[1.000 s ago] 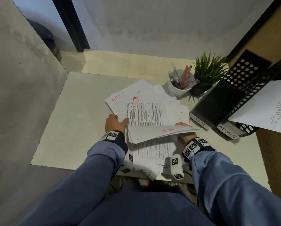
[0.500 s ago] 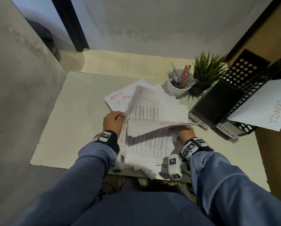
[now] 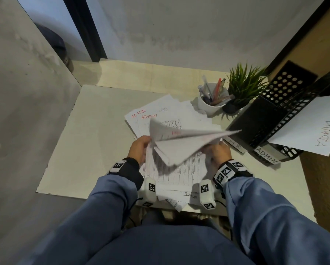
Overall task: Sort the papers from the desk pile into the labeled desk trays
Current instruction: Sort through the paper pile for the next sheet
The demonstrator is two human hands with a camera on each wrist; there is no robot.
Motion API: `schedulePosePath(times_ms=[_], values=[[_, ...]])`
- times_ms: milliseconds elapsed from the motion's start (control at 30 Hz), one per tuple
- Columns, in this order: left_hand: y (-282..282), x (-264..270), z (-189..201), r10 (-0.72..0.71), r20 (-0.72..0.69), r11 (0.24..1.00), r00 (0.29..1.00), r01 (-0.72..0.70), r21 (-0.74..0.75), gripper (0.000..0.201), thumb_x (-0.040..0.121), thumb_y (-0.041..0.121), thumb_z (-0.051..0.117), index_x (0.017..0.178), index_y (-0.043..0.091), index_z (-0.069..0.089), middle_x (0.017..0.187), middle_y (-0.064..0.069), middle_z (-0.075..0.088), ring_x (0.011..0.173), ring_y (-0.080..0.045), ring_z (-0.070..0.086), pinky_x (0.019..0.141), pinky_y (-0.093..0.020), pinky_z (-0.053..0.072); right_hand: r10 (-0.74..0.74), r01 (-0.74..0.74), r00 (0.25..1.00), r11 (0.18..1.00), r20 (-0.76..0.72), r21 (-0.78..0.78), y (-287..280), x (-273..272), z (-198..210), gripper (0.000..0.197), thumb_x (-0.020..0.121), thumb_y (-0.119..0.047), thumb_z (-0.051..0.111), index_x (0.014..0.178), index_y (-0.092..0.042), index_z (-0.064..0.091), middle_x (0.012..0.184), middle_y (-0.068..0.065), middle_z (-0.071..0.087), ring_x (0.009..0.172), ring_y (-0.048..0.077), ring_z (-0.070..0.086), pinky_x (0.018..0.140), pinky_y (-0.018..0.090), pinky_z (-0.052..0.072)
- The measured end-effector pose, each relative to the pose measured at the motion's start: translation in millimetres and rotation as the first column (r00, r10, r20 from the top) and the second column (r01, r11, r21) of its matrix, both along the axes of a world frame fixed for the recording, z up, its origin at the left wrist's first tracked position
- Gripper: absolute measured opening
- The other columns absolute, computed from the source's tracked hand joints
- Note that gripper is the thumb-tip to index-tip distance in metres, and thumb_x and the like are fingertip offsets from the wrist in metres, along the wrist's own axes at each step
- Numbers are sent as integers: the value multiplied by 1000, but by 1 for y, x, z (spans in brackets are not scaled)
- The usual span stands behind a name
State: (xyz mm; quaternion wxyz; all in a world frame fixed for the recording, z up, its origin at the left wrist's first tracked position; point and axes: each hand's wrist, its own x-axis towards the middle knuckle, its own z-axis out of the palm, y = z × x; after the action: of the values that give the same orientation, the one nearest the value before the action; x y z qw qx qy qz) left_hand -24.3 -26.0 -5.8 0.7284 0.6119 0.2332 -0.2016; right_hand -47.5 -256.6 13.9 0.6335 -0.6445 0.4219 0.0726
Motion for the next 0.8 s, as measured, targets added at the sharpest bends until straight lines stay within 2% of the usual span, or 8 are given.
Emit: schedulePosePath(times_ms=[67,133,233,333,467,600,700,800], values=[[-4,0,6,-74,27,985,997,78,-151,57,86,55,51,127,15,56,122,-10,64,115,-29,58,96,-40,47,36,-38,999,996,24,81,5,1,24,30,76,9,62,104,-2,59,89,13,62,77,24,60,78,32,52],[-10,0,21,-249,121,968,961,252,-15,80,71,75,51,130,21,50,126,-1,60,117,-19,56,95,-32,46,66,-75,994,993,91,94,3,6,30,37,74,13,62,108,-1,59,97,10,65,79,17,60,77,29,52],[-23,1,53,-258,239,962,936,226,153,49,80,34,68,121,13,53,104,6,62,93,-6,63,63,-8,50,60,-67,986,997,158,44,3,16,49,35,74,3,69,107,-4,61,107,9,67,98,24,64,91,37,52],[-31,8,76,-177,404,967,897,82,242,24,83,14,69,104,18,60,92,12,66,76,7,66,64,-13,52,52,-51,940,999,337,-11,6,25,71,19,79,-4,67,90,-18,61,104,5,69,100,22,66,94,42,51],[-37,12,90,-21,566,957,824,-147,249,11,88,13,62,97,19,62,86,11,66,73,7,65,64,-11,53,84,-27,841,993,535,-115,13,23,100,28,79,0,67,84,-25,55,91,-7,65,85,6,64,84,26,54],[-38,3,68,-65,422,950,904,-73,302,19,84,13,66,103,11,64,91,7,67,82,-6,66,63,-11,51,137,-99,880,990,456,-105,22,5,79,26,78,3,66,88,-20,58,89,-6,64,80,4,63,67,15,55],[-36,-5,40,-190,212,916,959,96,390,28,86,15,64,112,6,60,104,-2,66,81,-12,64,56,-10,51,174,-131,945,977,277,-166,32,-7,46,17,78,8,62,91,-2,63,86,8,63,82,25,62,73,33,56],[-36,-6,39,-120,216,924,969,30,381,20,86,13,64,105,9,63,98,2,67,78,-10,64,59,-17,54,97,-55,956,986,278,-155,31,-4,43,7,76,12,60,82,9,60,73,11,58,69,23,58,68,33,51]])
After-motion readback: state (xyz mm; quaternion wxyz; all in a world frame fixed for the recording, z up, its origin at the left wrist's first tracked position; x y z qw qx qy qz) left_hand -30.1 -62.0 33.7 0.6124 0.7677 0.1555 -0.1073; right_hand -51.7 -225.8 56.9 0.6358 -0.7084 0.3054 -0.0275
